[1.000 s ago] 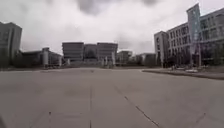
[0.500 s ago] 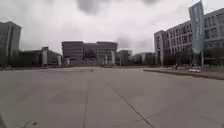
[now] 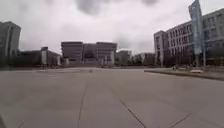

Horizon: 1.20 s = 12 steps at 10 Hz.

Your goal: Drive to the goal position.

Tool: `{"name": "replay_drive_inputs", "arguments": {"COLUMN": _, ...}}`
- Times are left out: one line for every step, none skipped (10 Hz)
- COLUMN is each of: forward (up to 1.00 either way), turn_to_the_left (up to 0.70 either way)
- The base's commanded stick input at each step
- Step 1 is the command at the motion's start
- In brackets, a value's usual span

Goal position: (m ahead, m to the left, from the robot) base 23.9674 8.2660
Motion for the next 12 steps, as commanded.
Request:
{"name": "replay_drive_inputs", "arguments": {"forward": 0.60, "turn_to_the_left": 0.01}}
{"name": "replay_drive_inputs", "arguments": {"forward": 0.60, "turn_to_the_left": 0.01}}
{"name": "replay_drive_inputs", "arguments": {"forward": 0.60, "turn_to_the_left": 0.01}}
{"name": "replay_drive_inputs", "arguments": {"forward": 0.60, "turn_to_the_left": 0.11}}
{"name": "replay_drive_inputs", "arguments": {"forward": 0.60, "turn_to_the_left": 0.16}}
{"name": "replay_drive_inputs", "arguments": {"forward": 0.60, "turn_to_the_left": 0.16}}
{"name": "replay_drive_inputs", "arguments": {"forward": 0.60, "turn_to_the_left": 0.16}}
{"name": "replay_drive_inputs", "arguments": {"forward": 0.47, "turn_to_the_left": 0.26}}
{"name": "replay_drive_inputs", "arguments": {"forward": 0.00, "turn_to_the_left": 0.60}}
{"name": "replay_drive_inputs", "arguments": {"forward": 0.16, "turn_to_the_left": 0.48}}
{"name": "replay_drive_inputs", "arguments": {"forward": 0.59, "turn_to_the_left": 0.17}}
{"name": "replay_drive_inputs", "arguments": {"forward": 0.60, "turn_to_the_left": 0.16}}
